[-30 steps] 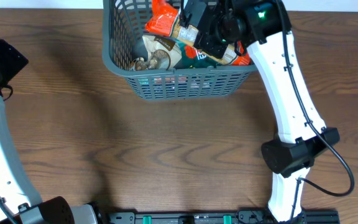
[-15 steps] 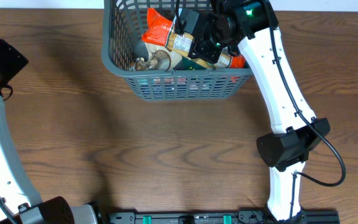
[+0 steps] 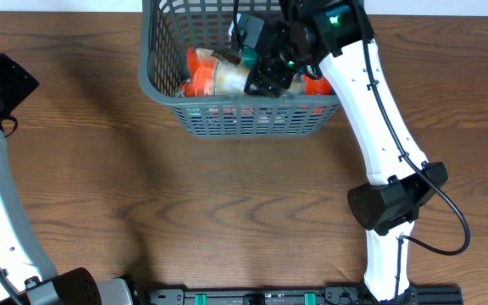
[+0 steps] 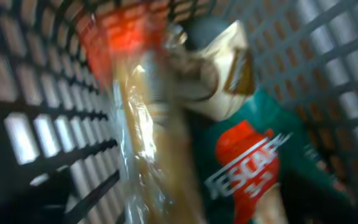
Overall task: Pack container
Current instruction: 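Open the right gripper and withdraw it from the basket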
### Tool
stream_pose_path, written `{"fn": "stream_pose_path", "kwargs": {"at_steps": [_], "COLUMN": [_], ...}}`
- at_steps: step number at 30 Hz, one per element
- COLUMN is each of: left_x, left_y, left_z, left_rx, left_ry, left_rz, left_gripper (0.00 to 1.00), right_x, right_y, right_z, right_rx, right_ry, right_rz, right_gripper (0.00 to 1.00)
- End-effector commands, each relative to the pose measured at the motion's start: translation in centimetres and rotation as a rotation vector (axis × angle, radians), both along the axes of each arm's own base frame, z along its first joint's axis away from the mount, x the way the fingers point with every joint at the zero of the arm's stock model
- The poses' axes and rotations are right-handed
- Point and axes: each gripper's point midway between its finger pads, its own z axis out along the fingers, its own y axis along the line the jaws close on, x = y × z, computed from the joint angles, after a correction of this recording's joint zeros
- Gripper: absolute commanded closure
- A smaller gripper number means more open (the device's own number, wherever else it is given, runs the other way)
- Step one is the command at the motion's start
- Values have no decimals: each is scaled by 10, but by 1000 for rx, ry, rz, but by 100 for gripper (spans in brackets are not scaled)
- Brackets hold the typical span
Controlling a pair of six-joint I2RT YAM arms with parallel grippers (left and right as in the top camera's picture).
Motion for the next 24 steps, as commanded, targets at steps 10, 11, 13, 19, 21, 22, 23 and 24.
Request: {"fn": "stream_pose_path", "kwargs": {"at_steps": [10, 11, 13, 19, 21, 22, 23, 24], "left_x": [-3, -3, -3, -3, -3, -3, -3, -3], "left_y": [3, 3, 3, 3, 3, 3, 3, 3], "left_z": [-1, -1, -1, -1, -1, -1, -1, -1], "left_rx": [5, 5, 5, 5, 5, 5, 5, 5], "left_ry": [6, 6, 6, 6, 6, 6, 6, 5], "left_rz": [16, 16, 16, 16, 16, 16, 16, 16], "left_gripper": [1, 1, 1, 1, 1, 1, 1, 1], "right_x": [31, 37, 48, 60, 51, 46, 40, 33], "right_y": [-6, -12, -29, -117, -144, -160, -172, -186], "right_z": [29, 33, 43, 81, 92, 97, 102, 105], "right_rx": [106, 109, 106, 31, -2, -14, -17, -18], "right_ry": [-45, -58, -91, -225, -249, -256, -258, -250], "right_rz": [-282, -340, -466, -955, -1060, -1121, -1172, -1225], "right_gripper": [1, 1, 1, 1, 1, 1, 1, 1]}}
